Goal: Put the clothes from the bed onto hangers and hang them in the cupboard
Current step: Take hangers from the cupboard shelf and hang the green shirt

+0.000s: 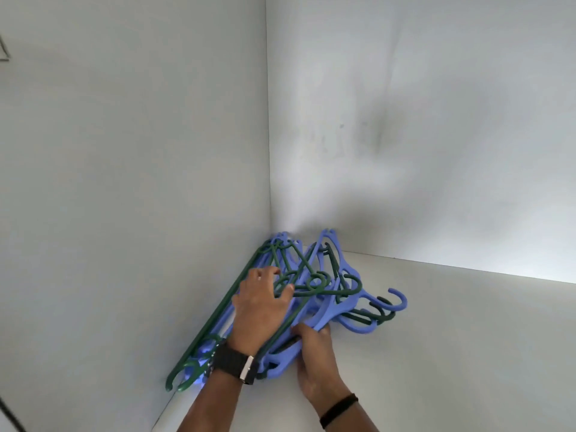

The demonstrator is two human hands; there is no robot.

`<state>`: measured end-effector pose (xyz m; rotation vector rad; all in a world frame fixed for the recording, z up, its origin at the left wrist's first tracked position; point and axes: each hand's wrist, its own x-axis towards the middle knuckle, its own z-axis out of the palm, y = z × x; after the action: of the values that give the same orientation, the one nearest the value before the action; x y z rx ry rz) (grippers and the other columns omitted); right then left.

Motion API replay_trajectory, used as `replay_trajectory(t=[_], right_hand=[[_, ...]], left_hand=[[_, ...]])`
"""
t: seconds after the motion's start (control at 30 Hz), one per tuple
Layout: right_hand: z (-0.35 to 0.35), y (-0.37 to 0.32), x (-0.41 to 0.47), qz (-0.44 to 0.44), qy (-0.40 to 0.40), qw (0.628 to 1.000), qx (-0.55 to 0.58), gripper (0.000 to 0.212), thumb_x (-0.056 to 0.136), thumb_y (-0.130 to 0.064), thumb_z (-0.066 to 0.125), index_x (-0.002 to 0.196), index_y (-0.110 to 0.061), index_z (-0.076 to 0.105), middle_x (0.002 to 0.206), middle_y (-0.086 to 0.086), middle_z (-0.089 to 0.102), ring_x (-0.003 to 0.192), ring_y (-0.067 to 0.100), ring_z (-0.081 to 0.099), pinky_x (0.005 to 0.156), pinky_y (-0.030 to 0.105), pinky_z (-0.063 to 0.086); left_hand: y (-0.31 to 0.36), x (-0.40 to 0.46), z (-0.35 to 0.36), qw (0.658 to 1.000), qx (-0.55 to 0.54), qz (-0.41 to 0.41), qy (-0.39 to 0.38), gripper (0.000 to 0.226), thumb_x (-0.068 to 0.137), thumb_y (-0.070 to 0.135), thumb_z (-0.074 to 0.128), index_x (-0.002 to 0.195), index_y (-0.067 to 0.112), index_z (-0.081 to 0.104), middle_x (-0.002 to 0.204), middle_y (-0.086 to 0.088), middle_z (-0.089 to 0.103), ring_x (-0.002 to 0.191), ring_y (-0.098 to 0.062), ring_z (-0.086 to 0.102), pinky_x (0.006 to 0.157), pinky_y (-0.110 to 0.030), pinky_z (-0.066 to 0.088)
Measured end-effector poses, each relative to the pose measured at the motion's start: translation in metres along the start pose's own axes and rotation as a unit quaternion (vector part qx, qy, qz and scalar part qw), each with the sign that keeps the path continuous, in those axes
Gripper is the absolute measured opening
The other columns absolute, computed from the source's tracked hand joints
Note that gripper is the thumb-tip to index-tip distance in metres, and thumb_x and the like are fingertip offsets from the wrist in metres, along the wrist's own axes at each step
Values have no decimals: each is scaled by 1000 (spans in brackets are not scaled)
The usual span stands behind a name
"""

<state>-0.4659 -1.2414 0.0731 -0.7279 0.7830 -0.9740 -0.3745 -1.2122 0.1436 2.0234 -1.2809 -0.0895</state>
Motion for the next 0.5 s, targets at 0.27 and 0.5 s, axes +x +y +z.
replay_trajectory(t=[0.27, 0.5], right_hand=[[4, -5, 4, 30, -43, 999, -11, 80, 60, -44, 75, 127, -7, 54, 123, 24, 60, 112, 39, 59, 97, 54, 48], [2, -29, 6, 51, -120, 991, 24, 77, 65, -45, 81, 130, -12, 56, 116, 20, 64, 106, 37, 62, 82, 48, 53]], left_hand=[[-44, 15, -13, 985, 28, -123, -119, 55, 96, 49, 41, 133, 8, 39, 132, -21, 44, 126, -33, 40, 101, -34, 33], [-48, 22, -10, 973, 52, -146, -171, 79, 83, 71, 43, 139, 16, 35, 139, -18, 45, 127, -33, 44, 104, -37, 39]])
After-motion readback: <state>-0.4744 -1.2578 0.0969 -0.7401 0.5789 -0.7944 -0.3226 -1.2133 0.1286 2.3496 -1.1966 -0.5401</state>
